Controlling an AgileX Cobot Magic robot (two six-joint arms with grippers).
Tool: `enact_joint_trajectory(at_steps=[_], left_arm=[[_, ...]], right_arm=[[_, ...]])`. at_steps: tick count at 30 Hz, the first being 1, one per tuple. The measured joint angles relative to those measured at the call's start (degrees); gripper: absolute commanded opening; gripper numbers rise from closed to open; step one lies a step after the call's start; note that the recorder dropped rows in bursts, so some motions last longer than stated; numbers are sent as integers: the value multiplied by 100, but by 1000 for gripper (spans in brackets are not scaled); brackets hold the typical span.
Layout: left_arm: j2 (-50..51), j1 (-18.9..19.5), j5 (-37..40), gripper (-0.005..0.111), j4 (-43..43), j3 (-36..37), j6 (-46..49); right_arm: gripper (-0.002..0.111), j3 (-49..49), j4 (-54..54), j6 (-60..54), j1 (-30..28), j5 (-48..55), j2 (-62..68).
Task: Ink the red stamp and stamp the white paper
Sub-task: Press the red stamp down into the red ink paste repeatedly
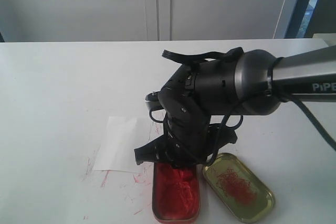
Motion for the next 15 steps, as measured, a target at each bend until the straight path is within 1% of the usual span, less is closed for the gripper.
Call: enact_joint_trajectory(at_steps=[15], left_arm=[[0,0,0,0,0,0,0]], right_arm=[[0,0,-33,2,0,-107,-77]])
